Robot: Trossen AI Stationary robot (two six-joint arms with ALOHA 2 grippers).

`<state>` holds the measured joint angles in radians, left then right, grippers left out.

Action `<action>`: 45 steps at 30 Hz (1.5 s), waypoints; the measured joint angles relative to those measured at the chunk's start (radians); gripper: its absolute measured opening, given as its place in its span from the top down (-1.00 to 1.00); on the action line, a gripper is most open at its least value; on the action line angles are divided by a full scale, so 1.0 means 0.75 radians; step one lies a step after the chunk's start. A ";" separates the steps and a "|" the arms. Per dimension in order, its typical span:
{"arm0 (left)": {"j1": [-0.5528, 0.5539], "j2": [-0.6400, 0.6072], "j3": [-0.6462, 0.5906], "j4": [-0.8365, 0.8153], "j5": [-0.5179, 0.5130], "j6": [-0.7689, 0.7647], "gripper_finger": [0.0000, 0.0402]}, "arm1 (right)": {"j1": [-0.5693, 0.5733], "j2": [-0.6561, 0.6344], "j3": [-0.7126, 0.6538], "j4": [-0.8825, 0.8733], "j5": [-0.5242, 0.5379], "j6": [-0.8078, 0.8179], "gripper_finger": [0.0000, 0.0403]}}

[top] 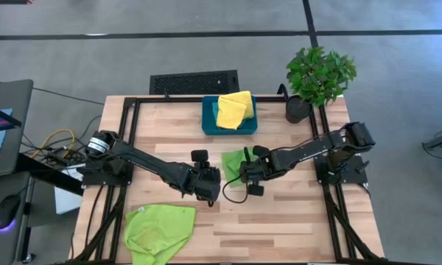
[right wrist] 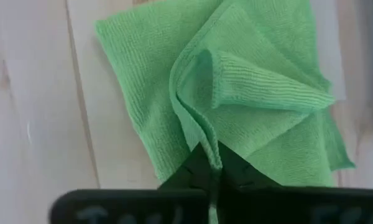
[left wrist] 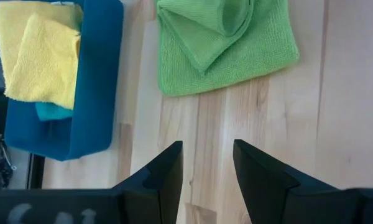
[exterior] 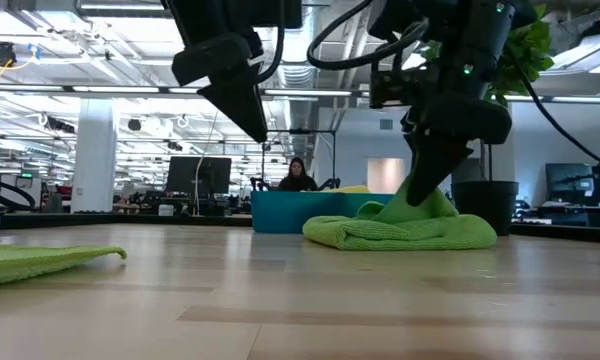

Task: Fold microfiber towels
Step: Fold the green microfiber cloth

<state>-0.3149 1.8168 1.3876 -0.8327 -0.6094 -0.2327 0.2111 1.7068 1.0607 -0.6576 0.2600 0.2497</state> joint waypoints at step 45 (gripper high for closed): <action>0.001 0.001 0.000 -0.088 0.001 -0.047 0.33 | 0.032 -0.089 0.001 -0.341 0.085 0.648 0.46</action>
<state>-0.3145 1.8172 1.3876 -0.8987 -0.6086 -0.2681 0.2351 1.6402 1.0615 -0.9131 0.3237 0.7361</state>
